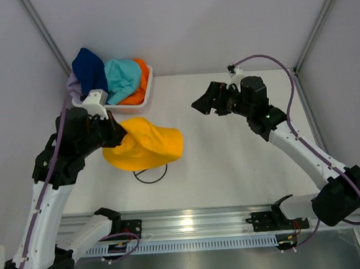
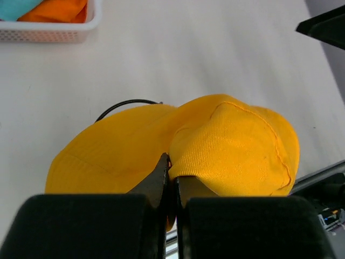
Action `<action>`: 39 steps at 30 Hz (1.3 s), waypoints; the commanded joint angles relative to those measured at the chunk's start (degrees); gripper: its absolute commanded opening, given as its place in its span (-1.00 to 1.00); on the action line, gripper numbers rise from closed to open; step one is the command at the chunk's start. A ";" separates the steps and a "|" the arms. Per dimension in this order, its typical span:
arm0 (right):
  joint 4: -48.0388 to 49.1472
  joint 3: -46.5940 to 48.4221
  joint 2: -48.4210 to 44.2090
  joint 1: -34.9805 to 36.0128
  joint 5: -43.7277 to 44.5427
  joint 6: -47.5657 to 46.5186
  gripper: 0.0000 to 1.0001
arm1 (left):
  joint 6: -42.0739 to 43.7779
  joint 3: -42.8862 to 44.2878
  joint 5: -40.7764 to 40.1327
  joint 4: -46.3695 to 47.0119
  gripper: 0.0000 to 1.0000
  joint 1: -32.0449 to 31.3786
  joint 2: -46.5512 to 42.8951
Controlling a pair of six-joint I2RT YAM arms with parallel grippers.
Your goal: Stack the hats
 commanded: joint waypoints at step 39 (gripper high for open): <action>24.17 5.69 10.91 17.64 4.83 38.68 -1.00 | 4.51 11.92 -16.69 -5.61 -0.95 -0.18 4.04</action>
